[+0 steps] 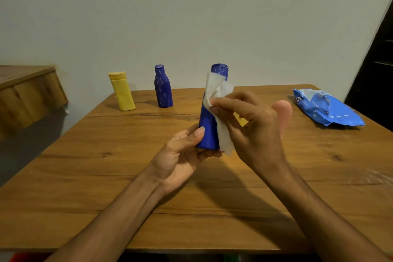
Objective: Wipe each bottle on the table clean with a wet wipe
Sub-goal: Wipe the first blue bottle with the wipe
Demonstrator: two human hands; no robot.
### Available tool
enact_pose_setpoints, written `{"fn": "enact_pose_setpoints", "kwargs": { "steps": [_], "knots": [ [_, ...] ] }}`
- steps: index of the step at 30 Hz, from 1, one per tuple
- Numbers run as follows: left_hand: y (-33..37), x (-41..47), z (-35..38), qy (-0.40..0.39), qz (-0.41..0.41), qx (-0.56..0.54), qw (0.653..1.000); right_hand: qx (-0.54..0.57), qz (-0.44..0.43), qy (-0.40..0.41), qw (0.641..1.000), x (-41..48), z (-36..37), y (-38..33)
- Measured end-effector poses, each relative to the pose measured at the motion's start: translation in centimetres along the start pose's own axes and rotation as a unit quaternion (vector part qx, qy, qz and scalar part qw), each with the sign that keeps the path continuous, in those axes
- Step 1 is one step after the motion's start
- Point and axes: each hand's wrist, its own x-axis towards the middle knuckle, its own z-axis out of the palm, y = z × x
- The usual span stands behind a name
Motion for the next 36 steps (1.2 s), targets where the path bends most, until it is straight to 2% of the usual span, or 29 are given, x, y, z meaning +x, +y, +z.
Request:
{"fn": "enact_pose_setpoints", "kwargs": {
  "steps": [2,6,10,14,17,23,27,32,34,36],
  "knots": [
    [-0.2,0.1,0.0,0.005,-0.006,0.018,1.0,-0.006,-0.003,0.011,1.0,0.1,0.0,0.1],
    [-0.2,0.0,-0.1,0.008,-0.004,0.044,0.999,-0.046,-0.06,-0.047,0.996,0.3,-0.2,-0.1],
    [-0.4,0.1,0.3,0.007,-0.017,0.062,0.998,-0.126,-0.067,-0.005,0.99,0.9,-0.6,-0.2],
    [-0.3,0.0,0.3,0.002,-0.008,0.054,0.999,-0.184,-0.117,-0.032,0.975,0.7,-0.5,-0.5],
    [-0.3,0.0,0.4,0.001,-0.015,0.066,0.998,-0.212,-0.094,0.011,0.973,0.8,-0.7,-0.3],
    [-0.1,-0.1,0.4,-0.013,-0.017,0.057,0.998,-0.191,-0.125,-0.013,0.974,0.6,-0.6,-0.1],
    [0.0,-0.2,0.4,-0.026,-0.036,0.053,0.998,-0.103,-0.048,0.049,0.992,1.0,-0.8,0.2],
    [0.1,-0.3,0.1,-0.045,-0.018,0.024,0.999,-0.009,-0.051,-0.067,0.996,0.5,-0.7,0.2],
    [0.1,-0.3,0.1,-0.057,-0.023,0.023,0.998,-0.015,-0.042,-0.041,0.998,0.7,-1.0,0.3],
    [0.0,-0.2,0.1,-0.069,-0.031,0.022,0.997,-0.013,-0.024,0.021,0.999,1.0,-1.2,0.4]
  ]
}}
